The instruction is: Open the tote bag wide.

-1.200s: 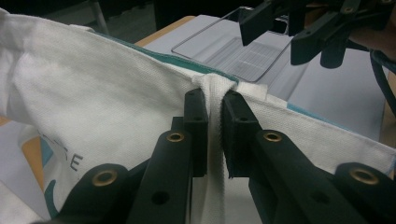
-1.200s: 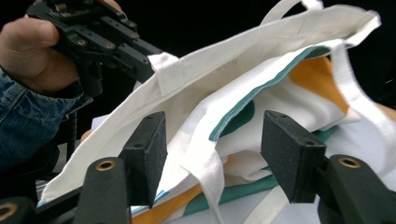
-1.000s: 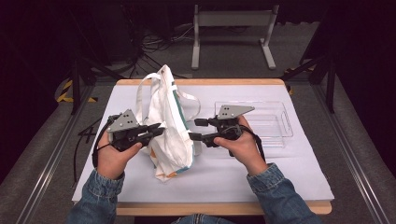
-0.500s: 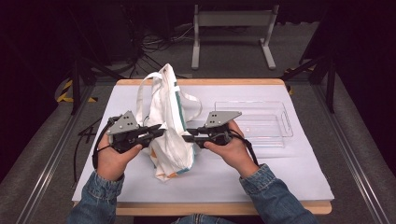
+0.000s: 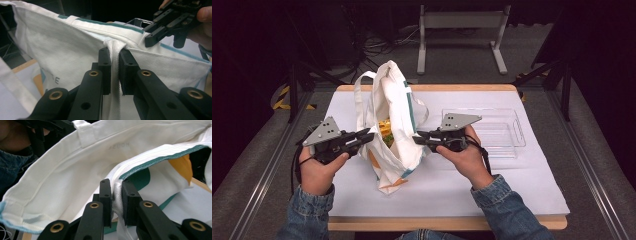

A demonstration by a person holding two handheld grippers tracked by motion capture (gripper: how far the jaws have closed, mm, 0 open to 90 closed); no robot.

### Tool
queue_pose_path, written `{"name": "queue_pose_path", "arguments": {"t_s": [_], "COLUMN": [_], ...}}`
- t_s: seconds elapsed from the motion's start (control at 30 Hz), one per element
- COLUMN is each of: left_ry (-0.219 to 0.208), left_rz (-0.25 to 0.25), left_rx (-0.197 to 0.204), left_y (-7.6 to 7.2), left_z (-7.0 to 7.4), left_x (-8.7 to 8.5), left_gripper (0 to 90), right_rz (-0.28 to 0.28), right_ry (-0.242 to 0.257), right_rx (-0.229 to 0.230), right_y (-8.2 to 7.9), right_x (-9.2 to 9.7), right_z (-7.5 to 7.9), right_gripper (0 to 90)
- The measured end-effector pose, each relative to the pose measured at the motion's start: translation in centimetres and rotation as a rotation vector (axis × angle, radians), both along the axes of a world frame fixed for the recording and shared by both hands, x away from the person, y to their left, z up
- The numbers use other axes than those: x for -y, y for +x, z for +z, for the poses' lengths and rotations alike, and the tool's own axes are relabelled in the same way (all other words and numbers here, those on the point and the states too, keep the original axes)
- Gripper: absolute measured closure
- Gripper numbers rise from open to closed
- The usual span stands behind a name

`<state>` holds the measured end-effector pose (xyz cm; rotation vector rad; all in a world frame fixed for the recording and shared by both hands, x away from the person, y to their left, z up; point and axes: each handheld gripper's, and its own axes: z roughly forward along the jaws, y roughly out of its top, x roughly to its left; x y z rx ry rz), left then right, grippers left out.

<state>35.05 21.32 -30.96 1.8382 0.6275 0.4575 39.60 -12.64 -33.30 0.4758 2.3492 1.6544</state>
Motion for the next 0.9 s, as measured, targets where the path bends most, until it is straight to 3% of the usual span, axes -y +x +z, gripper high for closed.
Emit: {"name": "queue_pose_path", "arguments": {"t_s": [0.2,0.53,0.9], "left_ry": [-0.006,-0.008,0.031], "left_rz": [0.037,0.068,0.092], "left_rx": [-0.004,-0.054,-0.108], "left_y": [-0.3,-0.9,-1.0], "left_z": [0.0,-1.5,-2.5], "left_x": [-1.6,-3.9,-5.4], "left_gripper": [81.5,82.0,82.6], "right_rz": [-0.036,-0.058,-0.093], "right_ry": [-0.004,-0.008,-0.021], "right_rx": [0.008,0.006,0.010], "right_y": [-0.2,-0.3,-0.7], "right_x": [0.7,1.3,1.9], "right_z": [0.7,0.9,1.5], "right_gripper": [79.7,79.7,79.9]}}
